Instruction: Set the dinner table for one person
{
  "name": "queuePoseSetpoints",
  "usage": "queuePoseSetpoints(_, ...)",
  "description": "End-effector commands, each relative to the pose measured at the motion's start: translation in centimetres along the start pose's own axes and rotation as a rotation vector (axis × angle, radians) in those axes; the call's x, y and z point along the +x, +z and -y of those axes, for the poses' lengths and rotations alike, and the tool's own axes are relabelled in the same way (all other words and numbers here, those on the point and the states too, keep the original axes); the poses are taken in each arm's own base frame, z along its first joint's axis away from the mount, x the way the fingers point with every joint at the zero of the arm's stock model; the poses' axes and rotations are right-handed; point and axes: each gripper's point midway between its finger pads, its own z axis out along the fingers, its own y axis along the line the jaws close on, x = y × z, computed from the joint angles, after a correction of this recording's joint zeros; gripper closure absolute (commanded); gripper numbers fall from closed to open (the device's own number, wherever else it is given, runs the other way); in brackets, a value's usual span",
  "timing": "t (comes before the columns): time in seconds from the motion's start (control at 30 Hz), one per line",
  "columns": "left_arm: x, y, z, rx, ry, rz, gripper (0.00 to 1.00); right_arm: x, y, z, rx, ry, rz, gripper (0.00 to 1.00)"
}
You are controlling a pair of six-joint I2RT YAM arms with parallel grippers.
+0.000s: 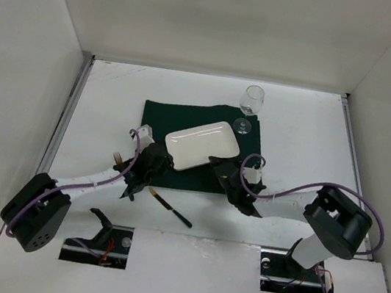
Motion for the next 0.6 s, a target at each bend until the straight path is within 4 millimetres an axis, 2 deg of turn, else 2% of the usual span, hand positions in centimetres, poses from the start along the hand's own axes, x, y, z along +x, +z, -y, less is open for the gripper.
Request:
queuePoseSetpoints(0.0, -1.8, 0.8, 2.2, 0.044, -0.029, 0.034, 0.62, 0.7, -1.6, -0.2, -0.032, -0.042, -0.059, 0.46)
queuePoseSetpoints(0.2, -1.6, 2.4, 2.3, 0.027, -0.009, 0.025, 0.67, 0.7, -3.6, 0.9, -0.054, -0.24, -0.113, 0.48)
queuePoseSetpoints(0.3, -1.4, 2.9, 2.9, 0.035, 0.005, 0.018, 0.7, 0.1, -4.5, 0.6, -0.089, -0.365, -0.128, 0.48)
queuePoseSetpoints(0.4, -1.0, 3.7, 2.7, 0.016, 0.011, 0.007, 0.73, -2.1, -4.4, -0.1, -0.112, -0.499, -0.089, 0.48)
queuePoseSetpoints(0.57, -0.9, 4.5, 2.8, 0.017, 0.009, 0.013, 0.77, -5.9, -3.2, 0.3, -0.067, -0.608, -0.044, 0.48)
